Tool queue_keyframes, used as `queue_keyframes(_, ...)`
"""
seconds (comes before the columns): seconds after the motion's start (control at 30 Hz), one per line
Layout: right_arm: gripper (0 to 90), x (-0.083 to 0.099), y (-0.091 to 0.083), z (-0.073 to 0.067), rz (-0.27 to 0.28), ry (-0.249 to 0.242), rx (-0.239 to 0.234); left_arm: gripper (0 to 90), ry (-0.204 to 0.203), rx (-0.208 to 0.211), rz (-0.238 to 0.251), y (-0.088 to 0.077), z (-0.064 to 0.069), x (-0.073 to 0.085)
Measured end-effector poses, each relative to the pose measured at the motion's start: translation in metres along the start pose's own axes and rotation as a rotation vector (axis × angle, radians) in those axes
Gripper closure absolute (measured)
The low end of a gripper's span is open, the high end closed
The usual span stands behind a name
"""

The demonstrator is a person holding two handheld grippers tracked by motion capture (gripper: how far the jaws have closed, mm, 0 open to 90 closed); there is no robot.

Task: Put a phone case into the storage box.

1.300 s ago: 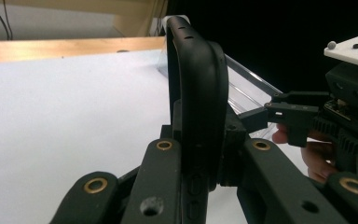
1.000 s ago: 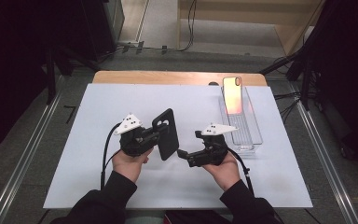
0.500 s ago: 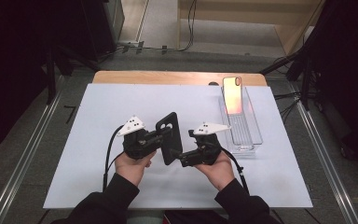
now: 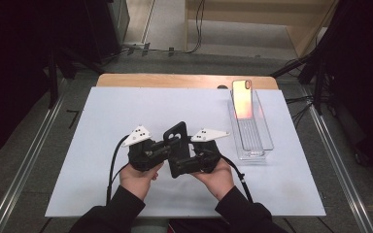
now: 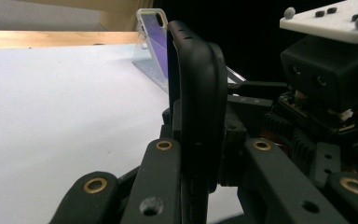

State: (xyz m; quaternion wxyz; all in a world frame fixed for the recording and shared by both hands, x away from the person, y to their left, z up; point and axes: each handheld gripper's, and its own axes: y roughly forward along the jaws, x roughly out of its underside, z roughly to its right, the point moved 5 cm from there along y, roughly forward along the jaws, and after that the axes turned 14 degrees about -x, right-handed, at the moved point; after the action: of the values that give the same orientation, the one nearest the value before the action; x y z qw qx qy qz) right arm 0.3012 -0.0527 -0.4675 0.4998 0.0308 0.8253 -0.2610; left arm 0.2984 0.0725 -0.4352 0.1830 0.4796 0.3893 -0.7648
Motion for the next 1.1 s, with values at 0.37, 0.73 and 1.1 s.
queue_keyframes(0.37, 12.0, -0.001, 0.0, -0.003, 0.001, -0.024, 0.007, 81.4, 0.0, 0.01, -0.006, -0.001, 0.003, 0.0)
queue_keyframes(0.73, 12.4, 0.003, -0.005, 0.007, -0.019, -0.001, 0.03, 48.7, -0.017, -0.004, -0.029, -0.011, 0.0, -0.004)
queue_keyframes(1.1, 12.4, 0.005, -0.019, 0.027, -0.03, 0.027, 0.078, 40.7, -0.052, 0.022, -0.107, -0.013, -0.013, -0.004)
